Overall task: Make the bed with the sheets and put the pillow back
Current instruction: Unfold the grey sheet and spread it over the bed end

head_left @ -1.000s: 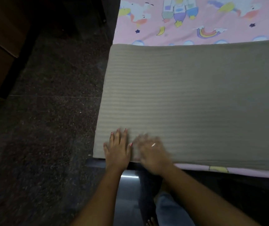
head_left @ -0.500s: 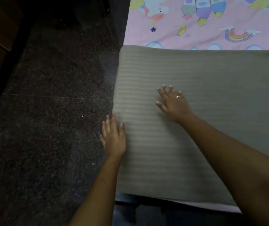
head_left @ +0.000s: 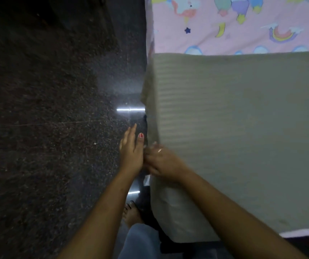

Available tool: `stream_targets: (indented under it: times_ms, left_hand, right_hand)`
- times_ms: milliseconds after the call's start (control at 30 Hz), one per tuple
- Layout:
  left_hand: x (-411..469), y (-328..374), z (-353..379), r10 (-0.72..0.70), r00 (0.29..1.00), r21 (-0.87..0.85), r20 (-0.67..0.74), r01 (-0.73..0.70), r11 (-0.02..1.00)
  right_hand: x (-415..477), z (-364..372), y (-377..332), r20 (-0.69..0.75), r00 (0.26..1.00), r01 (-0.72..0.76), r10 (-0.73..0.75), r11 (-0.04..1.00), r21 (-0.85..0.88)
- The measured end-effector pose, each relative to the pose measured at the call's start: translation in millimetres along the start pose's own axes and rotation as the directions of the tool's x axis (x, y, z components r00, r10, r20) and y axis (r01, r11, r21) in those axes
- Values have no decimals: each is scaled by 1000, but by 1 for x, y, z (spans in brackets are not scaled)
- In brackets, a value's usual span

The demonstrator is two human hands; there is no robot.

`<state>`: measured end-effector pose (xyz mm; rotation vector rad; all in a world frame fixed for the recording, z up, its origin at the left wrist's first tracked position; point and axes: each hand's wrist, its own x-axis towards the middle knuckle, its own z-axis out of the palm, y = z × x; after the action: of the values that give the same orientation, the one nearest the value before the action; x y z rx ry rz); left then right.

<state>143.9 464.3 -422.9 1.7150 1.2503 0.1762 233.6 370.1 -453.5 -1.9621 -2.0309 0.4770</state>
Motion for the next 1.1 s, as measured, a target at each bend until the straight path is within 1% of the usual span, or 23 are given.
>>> stream_targets:
  times_ms: [67,100,167,200,233,267,300,367,400,433,467,500,533,633,667,733,767,800,867,933,967,1033,1100]
  left_hand:
    - [12,-2,-15,25,999,9,35,-25,1000]
    - [17,-5,-20,30,998,18,61,-31,999]
    - [24,-13,-23,25,994,29,109,-28,999]
    - [26,-17,-23,19,992,26,123,-23,999]
    - [26,-18,-22,12,991,18,133,-15,1000]
    - [26,-19,-20,6,990,5,141,-6,1000]
    - [25,-20,-18,-2,989,-9,145,3,1000]
    - [19,-19,-14,-15,990,-29,142,19,999]
    - [16,-18,-12,-21,989,-32,146,26,999]
    - [14,-15,-12,-24,987,-26,159,28,999]
    - [12,-11,-12,-20,985,-17,170,23,1000]
    - [12,-7,-14,-9,985,-19,171,13,1000]
    - [12,-2,-16,2,987,-32,162,3,999]
    - [18,17,-22,6,990,-56,139,2,998]
    - [19,22,-23,16,990,-58,142,-8,998]
    - [26,35,-18,41,985,-67,166,-30,997]
    - [33,41,-13,40,983,-75,177,-27,997]
    - [40,44,-6,38,981,-89,188,-22,996]
    - [57,50,7,37,976,-117,216,-11,993]
    - [74,52,16,49,966,-133,255,-15,991]
    - [84,52,18,71,956,-137,283,-33,990]
    - [114,49,18,95,934,-121,345,-56,991]
    - [153,43,8,91,925,-94,369,-60,994]
  right_hand:
    - [21,-22,34,-147,958,-248,246,969,9]
    - [30,-33,54,-195,896,-403,399,915,19]
    - [40,-42,82,-192,767,-627,613,779,-19]
    - [44,-36,83,-166,709,-701,686,712,-50]
    - [48,-28,76,-152,685,-728,713,678,-99]
    - [51,-16,64,-163,701,-713,695,680,-168]
    - [53,-4,47,-130,755,-655,643,725,-213]
    - [53,11,8,62,875,-444,480,848,-290]
    - [51,17,-8,169,913,-324,372,911,-254]
    - [46,15,-21,282,922,-212,265,955,-206]
    - [42,15,-31,322,934,-113,154,984,-141]
    - [40,15,-35,281,957,-39,73,991,-127]
    - [40,9,-35,212,976,-23,54,989,-145]
    - [38,-18,-12,4,993,-120,120,992,-32]
    - [36,-35,0,-55,979,-199,198,980,-7]
    - [33,-66,35,-153,911,-392,383,919,-36]
    - [31,-79,55,-216,850,-497,480,867,-26]
    - [27,-87,75,-251,764,-614,594,789,-1]
    - [19,-93,111,-203,526,-836,826,546,59]
    - [19,-89,137,-106,296,-941,949,309,140]
    - [25,-83,143,-68,211,-962,975,219,161]
    - [55,-61,149,-76,151,-979,986,160,130]
    - [104,-38,143,-171,142,-983,975,159,92]
